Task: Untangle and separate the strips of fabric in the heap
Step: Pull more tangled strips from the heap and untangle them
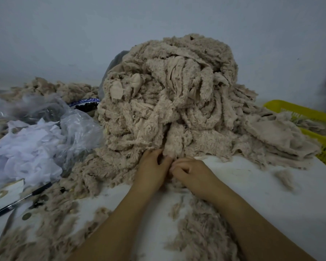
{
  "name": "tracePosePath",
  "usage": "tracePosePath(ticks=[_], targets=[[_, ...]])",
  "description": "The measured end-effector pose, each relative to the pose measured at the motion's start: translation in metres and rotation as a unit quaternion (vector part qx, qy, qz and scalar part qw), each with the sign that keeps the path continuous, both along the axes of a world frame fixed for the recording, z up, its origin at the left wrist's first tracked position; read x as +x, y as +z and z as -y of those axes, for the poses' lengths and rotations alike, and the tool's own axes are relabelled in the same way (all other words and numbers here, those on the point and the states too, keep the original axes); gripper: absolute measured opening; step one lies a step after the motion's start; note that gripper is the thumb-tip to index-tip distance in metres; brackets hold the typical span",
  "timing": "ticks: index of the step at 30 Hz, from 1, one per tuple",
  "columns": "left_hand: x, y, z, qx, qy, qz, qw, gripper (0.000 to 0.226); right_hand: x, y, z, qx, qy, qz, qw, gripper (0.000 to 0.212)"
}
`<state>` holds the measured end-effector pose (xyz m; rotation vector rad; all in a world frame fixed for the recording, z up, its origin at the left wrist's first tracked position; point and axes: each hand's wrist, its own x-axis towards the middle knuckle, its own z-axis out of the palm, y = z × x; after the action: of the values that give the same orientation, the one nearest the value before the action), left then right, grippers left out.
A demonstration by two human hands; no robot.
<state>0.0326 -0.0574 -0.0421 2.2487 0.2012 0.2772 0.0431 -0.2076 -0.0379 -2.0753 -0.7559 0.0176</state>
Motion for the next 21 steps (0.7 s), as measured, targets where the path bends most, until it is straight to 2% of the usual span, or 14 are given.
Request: tracePosePath(ticks=[2,5,7,9,12,14,17,19,21], targets=[[0.002,-0.001,0.000,-0.012,0.002,0.031,0.999,0.022,-0.002,-0.001,0.000,-0.024,0.024,-0.019,0.999,0.026],[-0.003,0.003,-0.003,-0.036,-0.023,0.097,0.994,0.022,0.000,0.002,0.000,0.002,-0.063,-0.027,0.998,0.032],[-0.011,0.010,-0.001,0.017,-0.079,0.174,0.981,0.023,0.003,0.005,0.001,0.096,-0.148,-0.063,0.982,0.037],[-0.020,0.015,0.010,0.087,-0.177,0.222,0.955,0.019,0.004,0.011,0.003,0.167,-0.158,-0.118,0.966,0.038],[-0.026,0.013,0.025,0.155,-0.285,0.224,0.919,0.018,0.005,0.014,0.007,0.231,-0.135,-0.234,0.935,0.034],[-0.027,0.012,0.026,0.154,-0.321,0.219,0.909,0.018,0.007,0.013,0.009,0.224,-0.173,-0.251,0.926,0.038],[-0.030,0.010,0.022,0.034,-0.317,0.128,0.939,0.023,0.010,0.013,0.009,0.192,-0.201,-0.167,0.946,0.033],[-0.028,0.009,0.022,-0.106,-0.227,0.077,0.965,0.028,0.006,0.016,0.008,0.158,-0.171,-0.096,0.968,0.037],[-0.022,0.013,0.020,-0.259,-0.098,0.037,0.960,0.031,0.001,0.015,0.003,0.102,-0.091,-0.036,0.990,0.035]])
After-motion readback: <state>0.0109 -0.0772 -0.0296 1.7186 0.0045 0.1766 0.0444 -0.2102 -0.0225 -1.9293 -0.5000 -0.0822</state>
